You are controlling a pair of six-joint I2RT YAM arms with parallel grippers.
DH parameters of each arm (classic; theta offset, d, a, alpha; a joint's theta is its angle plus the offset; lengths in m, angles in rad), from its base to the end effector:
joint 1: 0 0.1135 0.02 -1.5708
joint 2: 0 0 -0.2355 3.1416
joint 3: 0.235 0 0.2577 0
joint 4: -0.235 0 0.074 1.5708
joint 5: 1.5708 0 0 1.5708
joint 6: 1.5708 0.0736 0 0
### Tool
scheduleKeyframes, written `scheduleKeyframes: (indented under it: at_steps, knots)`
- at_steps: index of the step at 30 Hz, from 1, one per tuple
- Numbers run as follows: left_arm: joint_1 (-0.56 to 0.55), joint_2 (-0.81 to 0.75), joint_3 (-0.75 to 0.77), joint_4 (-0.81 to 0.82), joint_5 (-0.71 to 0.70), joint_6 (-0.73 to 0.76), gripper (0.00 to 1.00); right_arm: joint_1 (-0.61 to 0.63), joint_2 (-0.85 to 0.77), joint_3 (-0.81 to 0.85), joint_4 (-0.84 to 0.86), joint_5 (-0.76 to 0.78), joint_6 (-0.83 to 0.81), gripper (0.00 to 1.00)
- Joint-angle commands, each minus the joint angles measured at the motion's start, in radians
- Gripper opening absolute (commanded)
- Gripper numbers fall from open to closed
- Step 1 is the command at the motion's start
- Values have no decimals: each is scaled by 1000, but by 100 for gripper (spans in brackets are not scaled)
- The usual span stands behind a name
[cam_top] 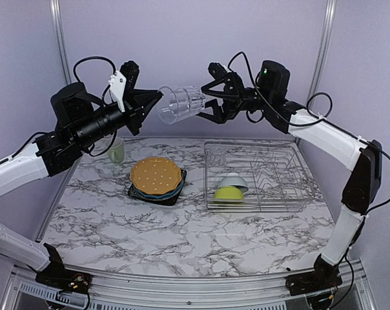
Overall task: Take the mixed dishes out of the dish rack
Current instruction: Pass from the right arm to the left, then place the cup at the center of the board.
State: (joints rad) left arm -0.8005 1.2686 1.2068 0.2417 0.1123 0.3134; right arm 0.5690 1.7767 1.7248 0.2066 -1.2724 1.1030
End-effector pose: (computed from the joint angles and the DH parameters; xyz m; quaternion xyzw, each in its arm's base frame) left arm 0.2368 -0.2559 0.4091 0.3747 0.5203 -0.2198 0.7353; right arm 0.3126 0.2834 0.4057 -0.2973 0.6237 0.7124 0.1230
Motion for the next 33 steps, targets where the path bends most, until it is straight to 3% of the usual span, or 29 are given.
scheduleKeyframes:
  at_steps: [1, 10, 17, 23, 33]
  knots:
    - [18, -52, -1, -40, -161, -140, 0, -68, 3, -13, -33, 37, -74, 98]
    - [161, -20, 119, -391, -349, -417, 0, -171, 11, 0, -266, 99, -259, 98]
    - [313, 55, 196, -670, -333, -615, 0, -217, 39, 111, -562, 192, -524, 98]
    - [427, 111, 179, -791, -272, -716, 0, -219, 76, 241, -859, 355, -753, 98]
    - [535, 230, 119, -901, -254, -796, 0, -218, 42, 239, -993, 583, -919, 98]
